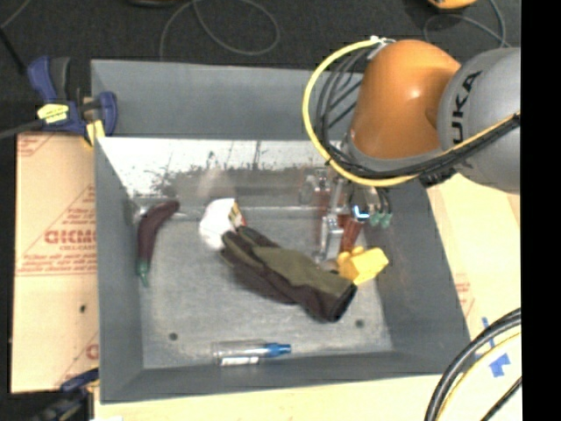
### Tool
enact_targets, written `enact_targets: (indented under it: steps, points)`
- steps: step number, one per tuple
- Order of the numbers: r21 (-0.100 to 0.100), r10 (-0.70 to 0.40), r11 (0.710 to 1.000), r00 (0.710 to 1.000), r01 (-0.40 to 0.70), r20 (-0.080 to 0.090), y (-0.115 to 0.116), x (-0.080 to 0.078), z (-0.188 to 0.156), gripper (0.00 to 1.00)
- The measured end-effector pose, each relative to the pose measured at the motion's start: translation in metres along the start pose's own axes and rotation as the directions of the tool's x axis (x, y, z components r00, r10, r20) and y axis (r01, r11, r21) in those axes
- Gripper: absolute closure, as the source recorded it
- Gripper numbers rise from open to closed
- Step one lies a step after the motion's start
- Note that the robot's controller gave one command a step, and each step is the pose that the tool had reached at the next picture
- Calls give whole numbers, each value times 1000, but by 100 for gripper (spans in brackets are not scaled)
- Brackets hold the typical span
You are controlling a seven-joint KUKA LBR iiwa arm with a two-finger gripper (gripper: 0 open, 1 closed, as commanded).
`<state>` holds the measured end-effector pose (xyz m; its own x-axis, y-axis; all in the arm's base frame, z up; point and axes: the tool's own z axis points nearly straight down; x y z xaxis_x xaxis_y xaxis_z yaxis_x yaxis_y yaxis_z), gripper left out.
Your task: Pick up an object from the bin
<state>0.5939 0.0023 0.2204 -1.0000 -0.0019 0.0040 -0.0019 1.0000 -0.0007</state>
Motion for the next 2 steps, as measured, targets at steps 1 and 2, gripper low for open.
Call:
enact_targets:
  steps: [1,2]
  points:
    - [0,0,1000,1000,0,8,0,-1,-5,0]
    - [1,-41,999,999,41,14,7,6,38,0]
